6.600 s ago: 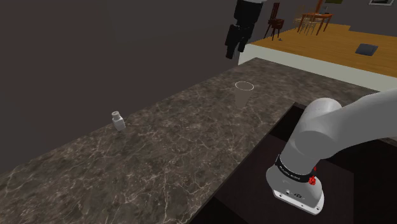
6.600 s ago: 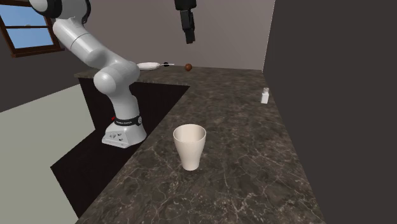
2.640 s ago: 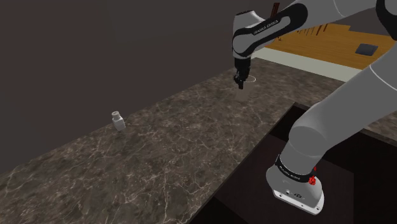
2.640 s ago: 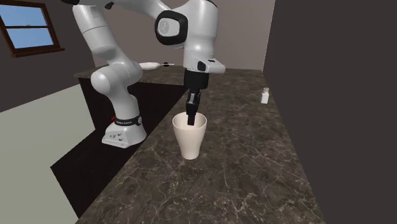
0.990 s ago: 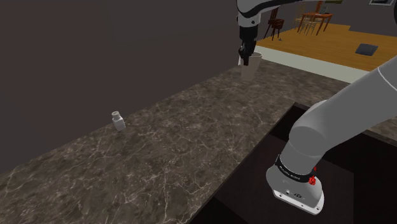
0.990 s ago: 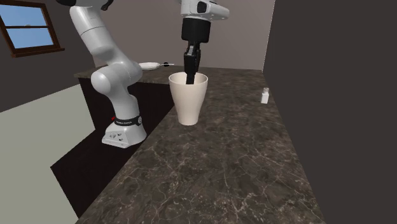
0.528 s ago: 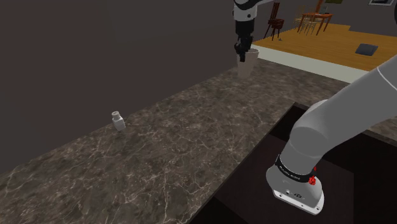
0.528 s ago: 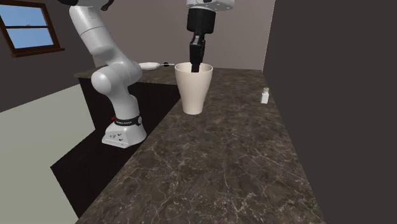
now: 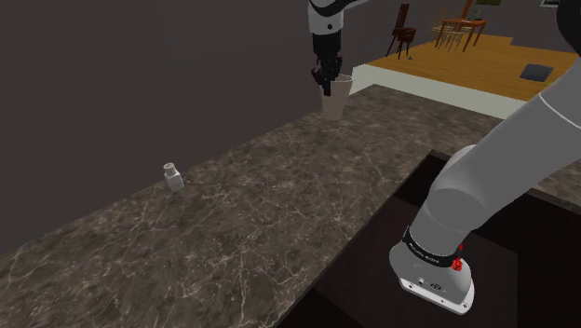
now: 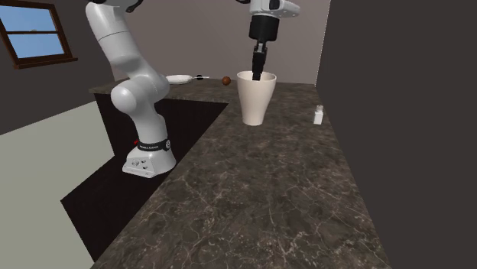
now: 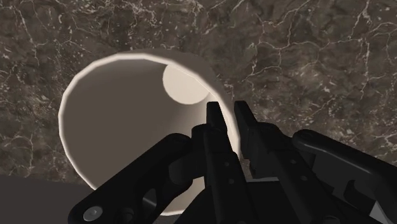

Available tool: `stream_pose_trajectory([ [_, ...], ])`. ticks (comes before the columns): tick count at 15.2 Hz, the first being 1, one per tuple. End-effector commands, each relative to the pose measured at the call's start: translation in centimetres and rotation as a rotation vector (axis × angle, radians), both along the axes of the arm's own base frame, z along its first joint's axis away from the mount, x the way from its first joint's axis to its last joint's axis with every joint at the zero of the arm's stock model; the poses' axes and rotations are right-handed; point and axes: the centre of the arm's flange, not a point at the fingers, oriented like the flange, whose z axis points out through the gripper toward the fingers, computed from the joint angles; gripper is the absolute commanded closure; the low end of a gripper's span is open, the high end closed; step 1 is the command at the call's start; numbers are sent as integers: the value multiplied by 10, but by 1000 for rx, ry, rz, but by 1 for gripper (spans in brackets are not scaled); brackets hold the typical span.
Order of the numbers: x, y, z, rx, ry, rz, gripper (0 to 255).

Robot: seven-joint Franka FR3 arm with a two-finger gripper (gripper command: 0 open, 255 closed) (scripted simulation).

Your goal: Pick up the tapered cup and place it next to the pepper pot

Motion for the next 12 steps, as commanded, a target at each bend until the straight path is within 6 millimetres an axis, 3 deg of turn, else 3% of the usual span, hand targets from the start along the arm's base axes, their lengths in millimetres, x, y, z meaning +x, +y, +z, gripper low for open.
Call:
stream_pose_trajectory([
  [1,13,26,-3,0,0,-1,255],
  [12,82,154,-13,0,0,-1,255],
])
